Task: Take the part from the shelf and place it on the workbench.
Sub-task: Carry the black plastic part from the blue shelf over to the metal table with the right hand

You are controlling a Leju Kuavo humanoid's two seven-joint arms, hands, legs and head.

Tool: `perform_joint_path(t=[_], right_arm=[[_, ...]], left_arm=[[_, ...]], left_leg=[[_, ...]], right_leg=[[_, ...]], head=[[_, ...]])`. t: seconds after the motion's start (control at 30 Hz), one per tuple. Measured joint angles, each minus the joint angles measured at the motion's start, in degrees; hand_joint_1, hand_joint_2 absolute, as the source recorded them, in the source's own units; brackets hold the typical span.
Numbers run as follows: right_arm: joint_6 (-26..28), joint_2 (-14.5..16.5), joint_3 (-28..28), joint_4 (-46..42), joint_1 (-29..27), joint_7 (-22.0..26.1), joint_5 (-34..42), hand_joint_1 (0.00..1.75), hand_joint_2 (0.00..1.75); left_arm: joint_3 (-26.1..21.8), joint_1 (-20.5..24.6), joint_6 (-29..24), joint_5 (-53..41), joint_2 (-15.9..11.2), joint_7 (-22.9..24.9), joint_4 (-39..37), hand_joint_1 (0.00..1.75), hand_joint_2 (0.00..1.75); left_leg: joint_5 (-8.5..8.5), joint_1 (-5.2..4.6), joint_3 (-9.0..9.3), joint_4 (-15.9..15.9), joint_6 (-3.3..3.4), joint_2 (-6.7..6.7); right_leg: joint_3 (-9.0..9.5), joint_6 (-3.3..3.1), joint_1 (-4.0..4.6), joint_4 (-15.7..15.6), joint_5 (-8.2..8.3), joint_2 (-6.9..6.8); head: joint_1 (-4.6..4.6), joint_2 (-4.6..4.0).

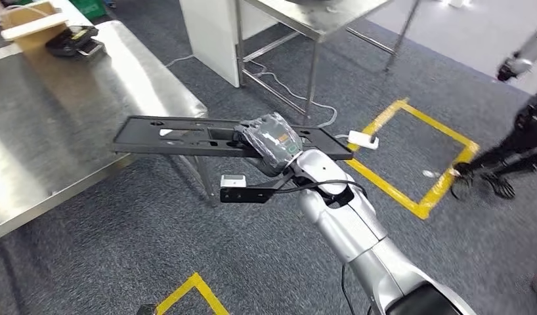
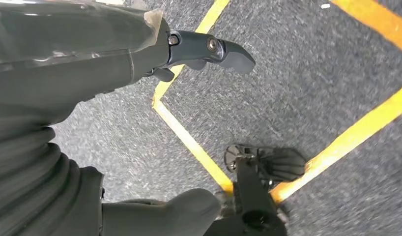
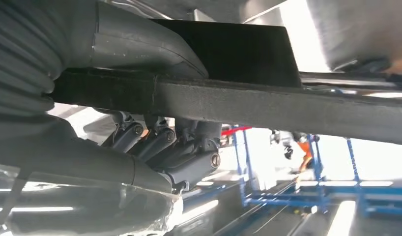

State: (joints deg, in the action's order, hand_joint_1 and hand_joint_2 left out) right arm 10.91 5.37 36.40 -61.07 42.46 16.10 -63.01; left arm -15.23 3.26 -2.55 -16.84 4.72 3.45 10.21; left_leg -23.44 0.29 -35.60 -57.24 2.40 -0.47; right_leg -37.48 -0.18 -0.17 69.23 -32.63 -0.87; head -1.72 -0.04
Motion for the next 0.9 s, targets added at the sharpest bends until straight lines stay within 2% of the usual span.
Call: perform_joint_path(t=[0.03, 0.07, 0.1, 0.13, 0.2, 0.23, 0.27, 0.33, 0.37, 0.43, 0.47, 0.5, 0.53, 0.57, 0.6, 0.63, 0.67, 0.7, 0.73, 0.77, 0.8, 0.83, 0.87, 0.9], right_arm=[[0.0, -0.2, -0.1, 0.0, -0.4, -0.1, -0.2, 1.75, 1.75], [0.0, -0.4, -0.2, 0.0, -0.8, -0.1, -0.4, 1.75, 1.75], [0.0, -0.5, -0.3, 0.0, -1.0, -0.1, -0.5, 1.75, 1.75], [0.0, -0.6, -0.4, -0.1, -1.2, -0.1, -0.6, 1.75, 1.75], [0.0, -0.5, -0.5, -0.2, -1.2, 0.1, -0.7, 1.75, 1.75], [0.0, -0.5, -0.5, -0.2, -1.2, 0.1, -0.7, 1.75, 1.75], [0.0, -0.5, -0.5, -0.3, -1.2, 0.2, -0.7, 1.75, 1.75], [0.0, -0.3, -0.5, -0.3, -1.2, 0.3, -0.9, 1.75, 1.75], [0.0, -0.1, -0.5, -0.3, -1.1, 0.3, -0.9, 1.75, 1.75], [0.0, 0.2, -0.5, -0.3, -1.0, 0.3, -1.0, 1.75, 1.75], [0.0, 0.2, -0.5, -0.3, -0.9, 0.4, -1.1, 1.75, 1.75], [0.0, 0.2, -0.5, -0.4, -1.0, 0.4, -1.2, 1.75, 1.75], [0.0, 0.2, -0.6, -0.4, -1.0, 0.4, -1.2, 1.75, 1.75], [0.0, 0.2, -0.6, -0.4, -1.1, 0.4, -1.3, 1.75, 1.75], [0.0, 0.2, -0.6, -0.4, -1.2, 0.4, -1.4, 1.75, 1.75], [0.0, 0.2, -0.6, -0.4, -1.2, 0.4, -1.4, 1.75, 1.75], [-0.1, 0.3, -0.5, -0.4, -1.2, 0.4, -1.5, 1.75, 1.75], [-0.1, 0.4, -0.6, -0.4, -1.1, 0.5, -1.6, 1.75, 1.75], [-0.1, 0.4, -0.6, -0.4, -1.0, 0.6, -1.6, 1.75, 1.75], [-0.1, 0.4, -0.6, -0.4, -0.9, 0.6, -1.7, 1.75, 1.75], [-0.1, 0.5, -0.6, -0.4, -0.9, 0.7, -1.7, 1.75, 1.75], [-0.1, 0.6, -0.7, -0.4, -0.8, 0.8, -1.7, 1.75, 1.75], [-0.1, 0.7, -0.7, -0.4, -0.8, 0.9, -1.7, 1.75, 1.75], [-0.1, 0.8, -0.7, -0.4, -0.7, 1.0, -1.7, 1.75, 1.75]], left_arm=[[0.0, 0.0, 0.0, -0.1, 0.0, 0.0, 0.0, 0.00, 1.75], [0.0, 0.0, 0.0, -0.2, 0.0, 0.0, 0.0, 0.00, 1.75], [0.0, -0.1, 0.0, -0.3, 0.0, 0.0, 0.0, 0.00, 1.75], [0.0, -0.2, -0.1, -0.4, 0.0, 0.0, 0.0, 0.00, 1.75], [0.0, -0.3, -0.2, -0.5, 0.1, 0.0, 0.0, 0.00, 1.75], [0.0, -0.3, -0.4, -0.6, 0.0, 0.0, 0.0, 0.00, 1.75], [0.0, -0.3, -0.4, -0.6, 0.0, -0.1, 0.0, 0.00, 1.75], [0.0, -0.5, -0.6, -0.7, 0.0, -0.1, 0.0, 0.00, 1.75], [0.0, -0.6, -0.6, -0.7, 0.0, -0.1, 0.0, 0.00, 1.75], [0.0, -0.7, -0.7, -0.8, -0.1, -0.1, 0.0, 0.00, 1.75], [0.0, -0.6, -0.7, -0.9, -0.1, -0.1, 0.0, 0.00, 1.75], [0.0, -0.5, -0.7, -0.9, 0.0, -0.1, 0.0, 0.00, 1.75], [0.0, -0.4, -0.7, -1.0, 0.0, -0.1, 0.0, 0.00, 1.75], [0.0, -0.4, -0.7, -1.0, 0.0, -0.2, 0.0, 0.00, 1.75], [-0.1, -0.4, -0.7, -1.1, 0.0, -0.2, 0.0, 0.00, 1.75], [-0.1, -0.4, -0.6, -1.1, 0.0, -0.3, 0.0, 0.00, 1.75], [-0.1, -0.4, -0.6, -1.1, -0.1, -0.4, 0.0, 0.00, 1.75], [-0.1, -0.3, -0.5, -1.1, -0.1, -0.6, 0.0, 0.00, 1.75], [-0.1, -0.3, -0.5, -1.1, -0.2, -0.8, 0.0, 0.00, 1.75], [-0.1, -0.2, -0.5, -1.1, -0.2, -1.0, 0.0, 0.00, 1.75], [-0.2, -0.1, -0.5, -1.1, -0.2, -1.2, 0.0, 0.00, 1.75], [-0.2, -0.2, -0.5, -1.1, -0.2, -1.3, 0.0, 0.00, 1.75], [-0.3, -0.2, -0.5, -1.1, -0.2, -1.4, 0.0, 0.00, 1.75], [-0.4, -0.3, -0.5, -1.1, -0.1, -1.5, 0.0, 0.00, 1.75]], left_leg=[[0.01, 0.01, 0.00, 0.0, 0.03, -0.98], [0.00, 0.02, 0.00, 0.0, 0.03, -1.98], [0.01, 0.03, 0.01, -0.1, 0.01, -2.93], [0.00, 0.06, 0.03, -0.2, -0.04, -3.81], [-0.18, 0.07, -0.07, -0.5, -0.43, -5.45], [-0.27, 0.07, -0.20, -0.7, -0.75, -6.14], [-0.32, 0.12, -0.38, -0.9, -1.12, -6.73], [-0.20, 0.35, -0.72, -0.8, -1.84, -7.67], [-0.29, 0.40, -0.89, -0.9, -2.18, -7.27], [-1.83, 0.29, -2.09, -3.4, -2.83, -4.33], [-3.32, 0.29, -3.40, -6.2, -3.10, -2.34], [-4.94, 0.37, -5.14, -9.7, -3.33, -1.02], [-6.19, 0.48, -6.88, -13.0, -3.49, -0.39], [-6.65, 0.55, -8.10, -15.1, -3.58, -0.09], [-6.19, 0.58, -8.41, -15.5, -3.57, 0.09], [-4.80, 0.56, -7.56, -13.6, -3.45, 0.41], [-2.96, 0.48, -5.79, -10.2, -3.18, 1.16], [-1.56, 0.19, -3.80, -6.5, -2.80, 2.68], [-0.55, -0.13, -2.18, -3.5, -2.38, 3.90], [-0.18, -0.45, -1.28, -1.7, -1.99, 4.69], [-0.28, -0.73, -1.08, -1.1, -1.67, 4.85], [-0.21, -0.83, -1.15, -1.0, -1.40, 4.01], [-0.06, -0.65, -1.03, -0.8, -1.11, 3.27], [0.12, -0.48, -0.84, -0.4, -0.82, 2.59]], right_leg=[[-1.79, 0.00, -0.08, 3.4, -1.06, 0.29], [-2.97, 0.20, -0.15, 5.4, -1.41, 0.40], [-3.14, 0.59, -0.24, 5.1, -0.82, 0.51], [-2.19, 1.07, -0.36, 2.5, 0.58, 0.78], [1.30, 1.84, -0.73, -5.4, 4.04, 2.72], [2.66, 1.84, -0.86, -8.3, 5.17, 3.55], [3.41, 1.62, -0.87, -9.8, 5.73, 4.12], [3.68, 0.79, -0.72, -10.1, 5.99, 3.40], [3.76, 0.42, -0.76, -10.3, 6.13, 2.88], [3.98, -0.33, -0.98, -10.6, 6.30, 1.71], [4.08, -0.62, -0.92, -10.7, 6.26, 1.08], [4.13, -0.86, -0.81, -10.7, 6.16, 0.39], [4.17, -1.06, -0.68, -10.7, 6.08, -0.33], [4.20, -1.16, -0.59, -10.7, 5.99, -1.09], [4.23, -1.25, -0.52, -10.7, 5.89, -1.79], [4.31, -1.27, -0.46, -10.7, 5.78, -2.46], [4.46, -1.24, -0.40, -10.7, 5.64, -3.11], [4.63, -1.12, -0.24, -10.7, 5.47, -3.69], [4.77, -0.92, -0.01, -10.7, 5.28, -4.23], [4.88, -0.68, 0.20, -10.7, 5.09, -4.75], [4.96, -0.42, 0.37, -10.7, 4.94, -5.31], [5.09, -0.16, 0.48, -10.8, 4.80, -5.93], [5.06, 0.13, 0.48, -10.7, 4.59, -6.00], [4.94, 0.35, 0.45, -10.2, 4.20, -5.11]], head=[[0.11, 0.00], [0.12, 0.00], [0.13, 0.00], [0.13, 0.00], [0.13, 0.00], [0.13, 0.00], [0.12, 0.00], [0.13, 0.00], [0.11, 0.00], [-0.31, 0.00], [-0.55, 0.00], [-0.76, 0.00], [-0.81, 0.00], [-0.81, 0.00], [-0.82, 0.00], [-0.84, 0.00], [-0.83, 0.00], [-0.84, 0.00], [-0.80, 0.00], [-0.76, 0.00], [-0.71, 0.00], [-0.67, 0.00], [-0.64, 0.00], [-0.60, 0.00]])
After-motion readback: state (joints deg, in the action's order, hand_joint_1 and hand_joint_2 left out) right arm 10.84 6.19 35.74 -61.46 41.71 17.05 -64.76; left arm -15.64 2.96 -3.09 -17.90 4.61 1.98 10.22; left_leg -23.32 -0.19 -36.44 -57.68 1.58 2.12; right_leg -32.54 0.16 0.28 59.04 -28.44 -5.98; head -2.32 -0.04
